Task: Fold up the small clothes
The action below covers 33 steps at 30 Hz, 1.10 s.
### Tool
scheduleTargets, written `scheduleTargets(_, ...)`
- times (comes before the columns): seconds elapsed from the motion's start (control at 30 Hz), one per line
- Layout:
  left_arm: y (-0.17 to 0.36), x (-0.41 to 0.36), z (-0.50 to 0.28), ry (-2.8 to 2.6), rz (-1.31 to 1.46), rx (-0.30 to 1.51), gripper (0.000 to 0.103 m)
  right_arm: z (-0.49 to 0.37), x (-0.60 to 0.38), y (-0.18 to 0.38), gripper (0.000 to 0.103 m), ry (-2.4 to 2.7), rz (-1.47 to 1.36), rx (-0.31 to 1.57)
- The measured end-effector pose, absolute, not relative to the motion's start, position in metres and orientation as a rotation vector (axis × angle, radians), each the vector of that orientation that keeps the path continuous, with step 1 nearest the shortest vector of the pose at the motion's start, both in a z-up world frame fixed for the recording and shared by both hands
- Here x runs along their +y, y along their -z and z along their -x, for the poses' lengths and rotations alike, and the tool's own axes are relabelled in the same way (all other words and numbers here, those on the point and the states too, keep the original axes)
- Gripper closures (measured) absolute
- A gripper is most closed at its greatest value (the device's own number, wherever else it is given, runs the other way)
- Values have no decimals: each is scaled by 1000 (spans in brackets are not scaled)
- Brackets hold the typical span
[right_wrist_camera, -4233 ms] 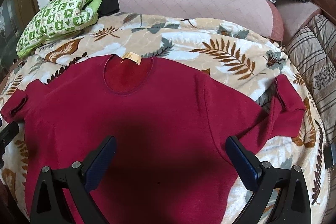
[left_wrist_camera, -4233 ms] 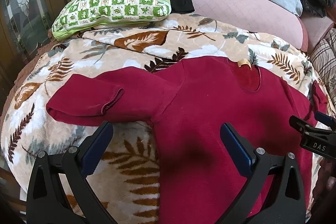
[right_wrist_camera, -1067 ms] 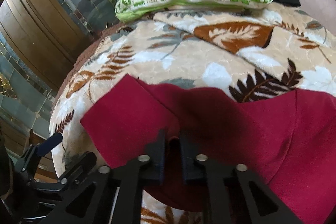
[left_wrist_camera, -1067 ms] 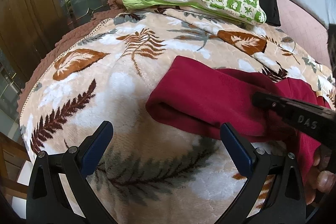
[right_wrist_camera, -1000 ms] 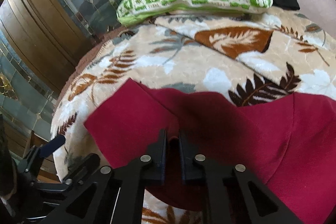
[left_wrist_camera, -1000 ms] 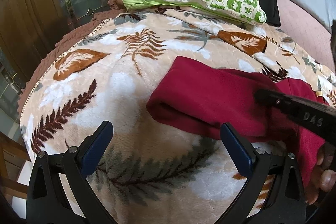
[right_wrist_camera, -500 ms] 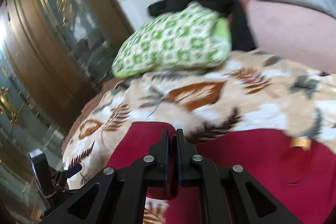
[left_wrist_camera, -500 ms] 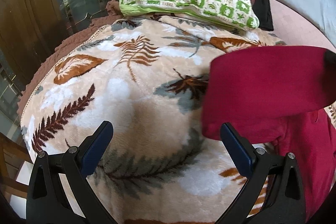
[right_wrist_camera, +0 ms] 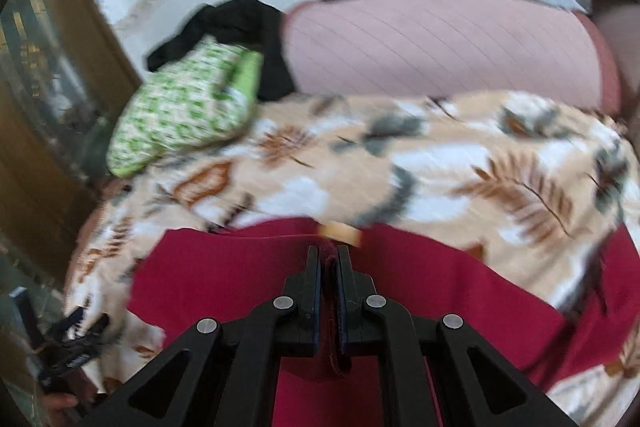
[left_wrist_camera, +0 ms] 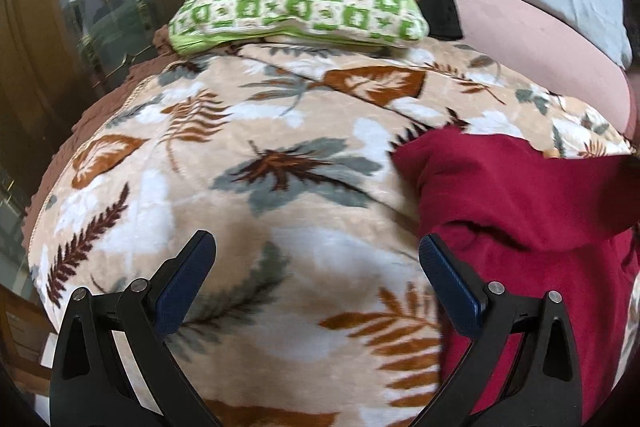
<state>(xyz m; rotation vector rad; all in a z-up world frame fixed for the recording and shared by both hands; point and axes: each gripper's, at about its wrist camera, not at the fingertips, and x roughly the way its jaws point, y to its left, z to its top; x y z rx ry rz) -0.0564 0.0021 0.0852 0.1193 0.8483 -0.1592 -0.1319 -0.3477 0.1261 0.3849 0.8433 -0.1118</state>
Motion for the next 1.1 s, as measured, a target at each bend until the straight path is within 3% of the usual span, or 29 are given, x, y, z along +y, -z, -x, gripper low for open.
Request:
scheduleTargets(0.77, -42, -42, 56, 215, -189, 920, 1, 156, -421, -37, 97, 426, -379, 1040)
scheduleTargets(0.9, -38, -38, 55, 225, -157, 921, 1, 162, -410, -67, 90, 404, -420, 932)
scheduleTargets(1.03, -46, -33, 54, 248, -87, 890, 1, 131, -360, -98, 49, 155, -377, 882)
scheduleTargets(1.1, -46, -34, 50, 257, -74, 890, 1, 100, -322, -106, 48, -16, -339, 883)
